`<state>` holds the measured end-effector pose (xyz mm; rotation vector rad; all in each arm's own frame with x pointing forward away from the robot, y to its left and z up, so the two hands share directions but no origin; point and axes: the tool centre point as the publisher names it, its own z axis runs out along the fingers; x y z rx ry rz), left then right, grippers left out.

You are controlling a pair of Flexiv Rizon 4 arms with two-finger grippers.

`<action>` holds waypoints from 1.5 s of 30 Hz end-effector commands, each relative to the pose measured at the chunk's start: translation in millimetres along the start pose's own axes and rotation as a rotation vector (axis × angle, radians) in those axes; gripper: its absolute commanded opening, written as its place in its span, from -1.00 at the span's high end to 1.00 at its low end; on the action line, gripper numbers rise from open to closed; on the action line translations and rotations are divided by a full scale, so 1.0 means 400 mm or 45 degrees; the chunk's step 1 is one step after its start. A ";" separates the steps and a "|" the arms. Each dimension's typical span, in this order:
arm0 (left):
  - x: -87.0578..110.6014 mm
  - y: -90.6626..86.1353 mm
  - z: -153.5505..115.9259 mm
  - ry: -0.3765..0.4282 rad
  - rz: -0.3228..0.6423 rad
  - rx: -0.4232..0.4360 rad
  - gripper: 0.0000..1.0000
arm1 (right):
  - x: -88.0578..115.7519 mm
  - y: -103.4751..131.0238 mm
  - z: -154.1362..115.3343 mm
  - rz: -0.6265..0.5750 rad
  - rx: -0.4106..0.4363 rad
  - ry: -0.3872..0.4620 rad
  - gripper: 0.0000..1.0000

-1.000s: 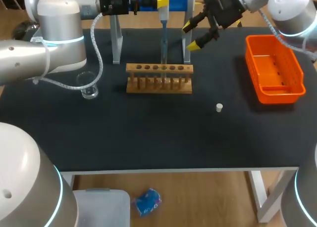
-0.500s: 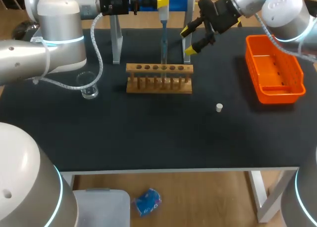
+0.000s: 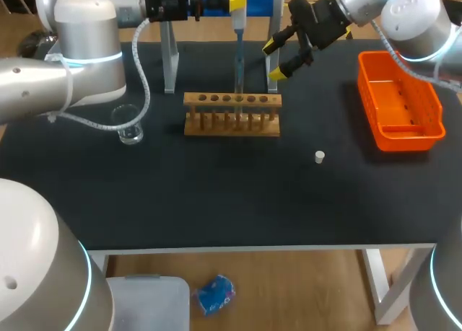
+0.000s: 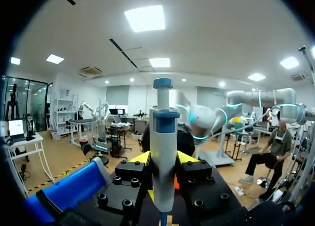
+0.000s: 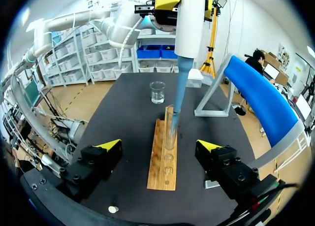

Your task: Invert the test tube, pick up the pipette, mount the tip to pipette, aspirate from beaker and dispense into the tube, eject the tip, return the pipette, and cap with the stopper.

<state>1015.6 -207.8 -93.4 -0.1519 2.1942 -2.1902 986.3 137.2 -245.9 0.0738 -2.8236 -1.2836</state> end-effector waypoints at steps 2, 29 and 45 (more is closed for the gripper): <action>0.005 -0.018 0.001 0.003 0.004 -0.015 1.00 | 0.000 0.000 -0.002 0.001 0.003 0.003 -1.00; 0.031 -0.123 0.009 -0.003 0.054 -0.044 1.00 | 0.000 0.000 -0.002 0.001 0.003 0.003 -1.00; 0.055 -0.218 0.013 -0.018 0.135 -0.066 1.00 | 0.000 0.000 -0.002 0.001 0.003 0.003 -1.00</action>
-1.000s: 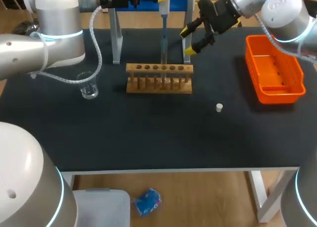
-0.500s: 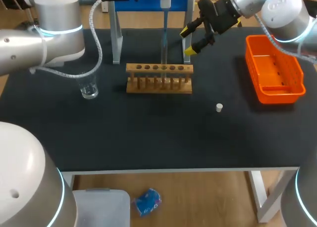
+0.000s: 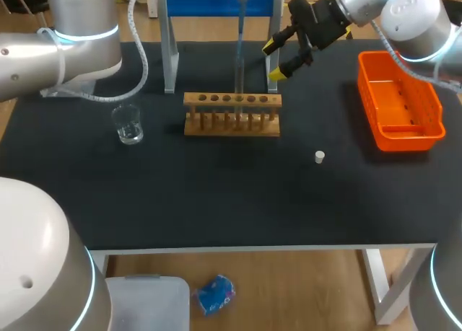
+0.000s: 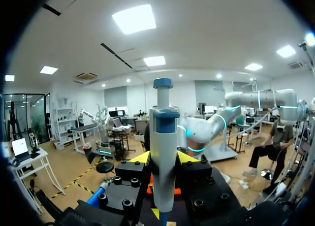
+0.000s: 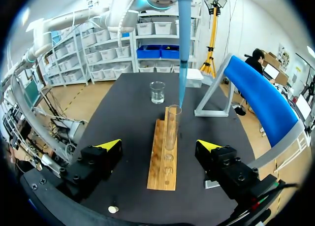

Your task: Invert the test tube, pick up the pipette, mount the tip to pipette, aspirate from beaker and dispense into the tube, eject the tip, return the pipette, and cap with the stopper.

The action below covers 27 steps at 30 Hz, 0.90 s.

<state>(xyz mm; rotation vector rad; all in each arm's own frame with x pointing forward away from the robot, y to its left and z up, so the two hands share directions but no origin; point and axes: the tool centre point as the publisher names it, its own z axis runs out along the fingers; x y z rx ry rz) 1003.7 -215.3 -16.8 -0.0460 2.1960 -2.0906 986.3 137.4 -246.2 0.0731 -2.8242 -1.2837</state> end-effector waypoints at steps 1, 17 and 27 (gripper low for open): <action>0.015 -0.036 -0.004 -0.012 0.012 -0.014 1.00 | -0.001 0.000 -0.003 0.001 0.003 0.003 -1.00; 0.168 -0.084 0.013 -0.007 0.024 -0.034 1.00 | 0.011 0.002 -0.010 -0.014 -0.014 0.003 -1.00; 0.318 -0.065 0.002 -0.027 -0.007 -0.011 1.00 | 0.178 0.031 -0.088 -0.089 -0.121 -0.090 -1.00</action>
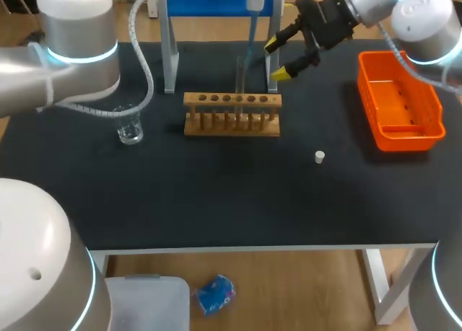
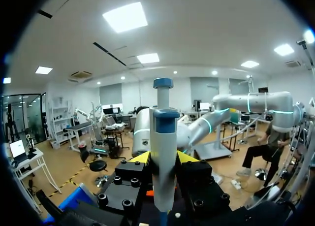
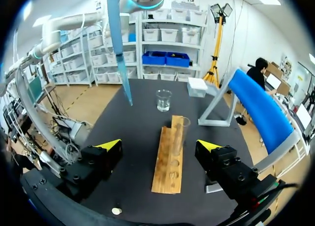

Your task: Invert the test tube, pick up the pipette, mount the tip to pipette, aspirate from beaker and dispense into the tube, eject the tip, return the pipette, and cap with the stopper.

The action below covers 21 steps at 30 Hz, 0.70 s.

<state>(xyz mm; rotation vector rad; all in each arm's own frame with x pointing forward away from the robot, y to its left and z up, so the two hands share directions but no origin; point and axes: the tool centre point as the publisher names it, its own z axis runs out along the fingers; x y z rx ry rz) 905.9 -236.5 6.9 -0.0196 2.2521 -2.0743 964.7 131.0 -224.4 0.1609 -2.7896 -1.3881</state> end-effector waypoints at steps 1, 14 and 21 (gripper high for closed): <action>0.089 0.015 -0.019 -0.071 0.007 0.009 1.00 | 0.143 0.014 -0.047 -0.019 -0.051 -0.108 -1.00; 0.203 0.104 -0.022 -0.125 -0.021 0.047 1.00 | 0.377 0.050 -0.062 -0.092 -0.454 -0.122 -1.00; 0.210 0.111 -0.020 -0.117 -0.028 0.046 1.00 | 0.409 0.064 -0.065 -0.193 -0.567 -0.073 -1.00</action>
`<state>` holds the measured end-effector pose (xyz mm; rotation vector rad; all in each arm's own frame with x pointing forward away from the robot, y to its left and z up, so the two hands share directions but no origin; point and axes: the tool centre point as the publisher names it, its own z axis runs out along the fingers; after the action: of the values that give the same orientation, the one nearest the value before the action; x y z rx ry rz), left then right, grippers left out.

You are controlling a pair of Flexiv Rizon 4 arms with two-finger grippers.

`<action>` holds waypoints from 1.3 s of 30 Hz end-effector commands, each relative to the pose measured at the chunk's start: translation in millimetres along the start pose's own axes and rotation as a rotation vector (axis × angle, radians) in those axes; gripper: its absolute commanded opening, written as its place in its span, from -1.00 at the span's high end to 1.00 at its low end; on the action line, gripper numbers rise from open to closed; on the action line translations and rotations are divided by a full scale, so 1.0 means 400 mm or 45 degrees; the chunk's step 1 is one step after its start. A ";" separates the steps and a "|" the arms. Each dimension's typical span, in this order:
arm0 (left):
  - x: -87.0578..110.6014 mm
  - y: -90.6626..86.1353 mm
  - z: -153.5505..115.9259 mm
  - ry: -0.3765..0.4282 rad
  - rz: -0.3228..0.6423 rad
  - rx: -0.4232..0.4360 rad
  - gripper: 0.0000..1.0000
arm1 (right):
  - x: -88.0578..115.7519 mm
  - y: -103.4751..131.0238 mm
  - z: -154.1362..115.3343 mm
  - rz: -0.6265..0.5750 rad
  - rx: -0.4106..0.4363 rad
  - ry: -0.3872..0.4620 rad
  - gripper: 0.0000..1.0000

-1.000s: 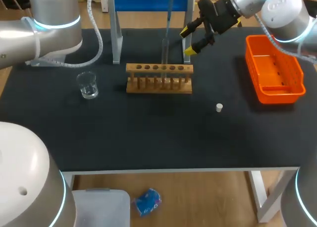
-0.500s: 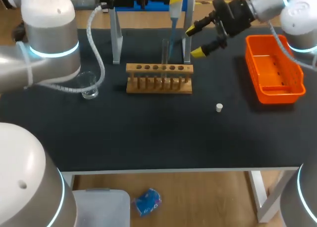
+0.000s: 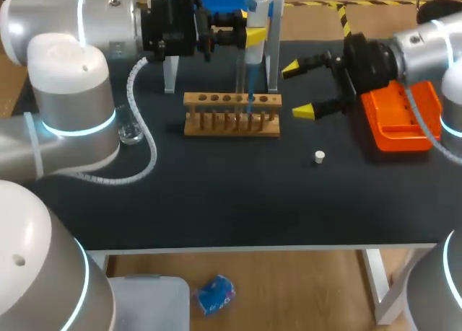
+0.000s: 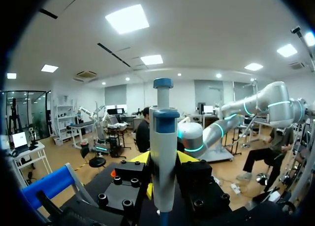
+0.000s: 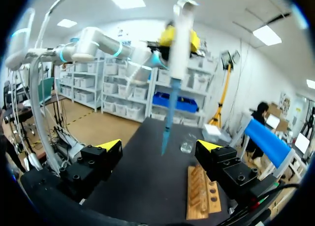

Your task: Invert the test tube, pick up the pipette, mount the tip to pipette, aspirate from beaker and dispense into the tube, eject the tip, return the pipette, and cap with the stopper.

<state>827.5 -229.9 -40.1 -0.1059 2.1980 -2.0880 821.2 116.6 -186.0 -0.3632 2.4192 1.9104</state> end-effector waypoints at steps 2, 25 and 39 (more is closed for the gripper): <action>0.010 0.002 0.000 -0.040 0.002 0.010 1.00 | 0.054 -0.010 -0.009 -0.002 -0.045 -0.064 -1.00; 0.028 0.100 0.000 -0.068 -0.016 0.059 1.00 | 0.051 -0.017 0.000 0.150 -0.264 0.008 -1.00; 0.039 0.196 0.013 -0.088 -0.049 0.044 1.00 | 0.035 0.036 0.056 0.202 -0.282 0.013 -1.00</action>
<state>814.7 -228.0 -112.1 -0.2113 2.1481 -2.0956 801.5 132.3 -182.8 -0.1955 2.3026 2.2646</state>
